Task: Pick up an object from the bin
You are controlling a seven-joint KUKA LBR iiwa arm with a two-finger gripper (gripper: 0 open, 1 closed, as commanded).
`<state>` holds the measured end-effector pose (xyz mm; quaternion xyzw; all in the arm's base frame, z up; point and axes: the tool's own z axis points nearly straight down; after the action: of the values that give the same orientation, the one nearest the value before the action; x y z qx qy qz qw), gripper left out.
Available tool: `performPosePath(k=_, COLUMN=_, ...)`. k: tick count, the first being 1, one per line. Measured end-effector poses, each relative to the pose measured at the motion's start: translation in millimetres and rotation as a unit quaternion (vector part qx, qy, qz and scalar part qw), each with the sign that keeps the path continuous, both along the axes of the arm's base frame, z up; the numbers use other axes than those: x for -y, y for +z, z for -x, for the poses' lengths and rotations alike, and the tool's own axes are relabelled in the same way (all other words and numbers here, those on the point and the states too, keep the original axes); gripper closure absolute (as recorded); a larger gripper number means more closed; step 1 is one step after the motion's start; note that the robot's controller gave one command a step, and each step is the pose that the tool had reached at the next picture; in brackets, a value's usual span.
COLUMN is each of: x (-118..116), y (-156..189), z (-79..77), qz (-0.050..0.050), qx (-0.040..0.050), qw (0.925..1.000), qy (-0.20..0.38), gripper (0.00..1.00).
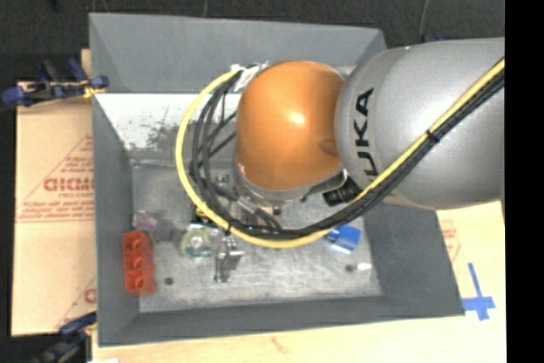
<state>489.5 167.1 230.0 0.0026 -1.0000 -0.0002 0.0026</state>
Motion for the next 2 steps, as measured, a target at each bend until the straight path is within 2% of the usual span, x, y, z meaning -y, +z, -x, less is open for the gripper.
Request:
performPosePath(k=1, x=-7.8, y=-160.0, z=-60.3, qz=-0.001, qx=0.0071, qw=0.9992, qy=0.038, gripper=0.00)
performPosePath(k=2, x=-8.9, y=-155.4, z=-61.4, qz=-0.003, qx=0.0094, qw=0.9993, qy=0.036, gripper=1.00)
